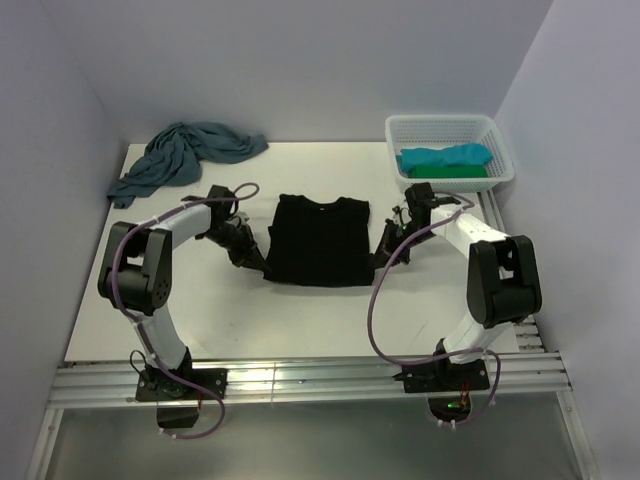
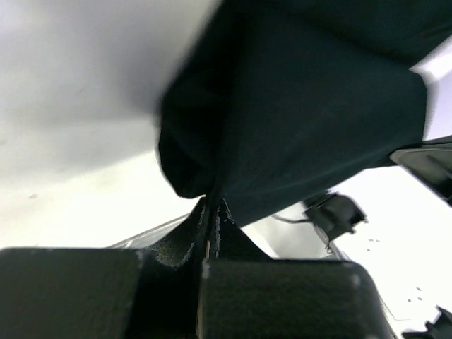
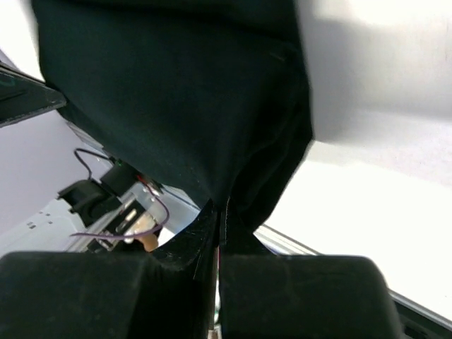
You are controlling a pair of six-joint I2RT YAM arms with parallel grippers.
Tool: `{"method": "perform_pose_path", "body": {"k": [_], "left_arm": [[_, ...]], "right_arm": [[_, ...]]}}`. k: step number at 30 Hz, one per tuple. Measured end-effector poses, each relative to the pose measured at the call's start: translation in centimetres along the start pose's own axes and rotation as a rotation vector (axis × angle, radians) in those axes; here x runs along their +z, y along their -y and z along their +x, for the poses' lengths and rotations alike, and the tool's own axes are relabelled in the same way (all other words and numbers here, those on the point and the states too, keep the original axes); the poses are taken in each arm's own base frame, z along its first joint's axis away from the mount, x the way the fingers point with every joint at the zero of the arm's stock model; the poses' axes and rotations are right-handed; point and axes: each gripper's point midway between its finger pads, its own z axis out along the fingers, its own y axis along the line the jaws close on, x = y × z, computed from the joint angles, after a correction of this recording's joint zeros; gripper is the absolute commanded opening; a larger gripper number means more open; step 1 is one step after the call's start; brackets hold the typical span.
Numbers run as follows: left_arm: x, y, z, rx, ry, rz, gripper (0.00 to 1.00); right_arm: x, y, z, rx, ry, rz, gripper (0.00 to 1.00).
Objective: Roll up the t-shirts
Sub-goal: Roll the tshirt
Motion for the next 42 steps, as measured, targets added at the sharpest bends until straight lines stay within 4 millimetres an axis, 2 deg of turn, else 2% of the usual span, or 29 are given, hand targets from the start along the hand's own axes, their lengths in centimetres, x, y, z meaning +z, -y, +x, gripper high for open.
{"method": "perform_pose_path", "body": {"k": [2, 7, 9, 12, 14, 17, 20, 24, 28, 32, 35, 40, 41, 42], "left_arm": [[0.7, -1.5, 1.2, -0.019, -0.031, -0.025, 0.0], [2.8, -4.9, 5.2, -0.034, -0.112, -0.097, 0.01], [3.4, -5.9, 6.5, -0.028, -0.13, -0.12, 0.01], [3.9, -6.8, 7.4, -0.012, -0.132, -0.142, 0.09], [4.1, -7.1, 7.5, -0.003, -0.116, -0.152, 0.19], [4.0, -7.1, 7.1, 0.014, -0.08, -0.161, 0.35], [3.5, -7.1, 6.7, 0.04, -0.026, -0.156, 0.45], [2.1, -6.0, 6.1, 0.094, 0.073, -0.124, 0.52], [1.6, -4.7, 4.8, 0.133, 0.149, -0.084, 0.53], [2.2, -4.4, 3.8, 0.136, 0.175, -0.072, 0.51], [3.1, -4.9, 3.4, 0.126, 0.165, -0.082, 0.49], [3.9, -5.1, 4.2, 0.121, 0.132, -0.063, 0.46], [4.1, -5.1, 4.3, 0.125, 0.128, -0.058, 0.45], [4.3, -5.0, 4.6, 0.128, 0.121, -0.052, 0.38]], "right_arm": [[0.6, 1.0, 1.1, 0.019, -0.029, 0.009, 0.0], [2.7, 3.6, 5.2, 0.047, -0.133, 0.075, 0.01], [3.4, 4.3, 6.7, 0.035, -0.16, 0.103, 0.07], [4.2, 5.3, 8.0, 0.027, -0.178, 0.136, 0.27], [4.5, 6.0, 8.4, 0.028, -0.177, 0.162, 0.37], [4.3, 6.5, 8.0, 0.017, -0.143, 0.191, 0.45], [3.7, 6.4, 7.1, -0.022, -0.074, 0.206, 0.52], [2.7, 5.2, 5.8, -0.082, 0.037, 0.173, 0.52], [2.6, 4.5, 4.7, -0.11, 0.103, 0.14, 0.5], [3.5, 4.6, 3.9, -0.114, 0.113, 0.136, 0.48], [4.4, 5.4, 3.9, -0.108, 0.104, 0.139, 0.46], [5.0, 5.9, 4.6, -0.103, 0.088, 0.129, 0.4], [5.1, 5.9, 4.6, -0.105, 0.089, 0.123, 0.37], [5.2, 5.9, 4.7, -0.104, 0.088, 0.119, 0.34]]}}
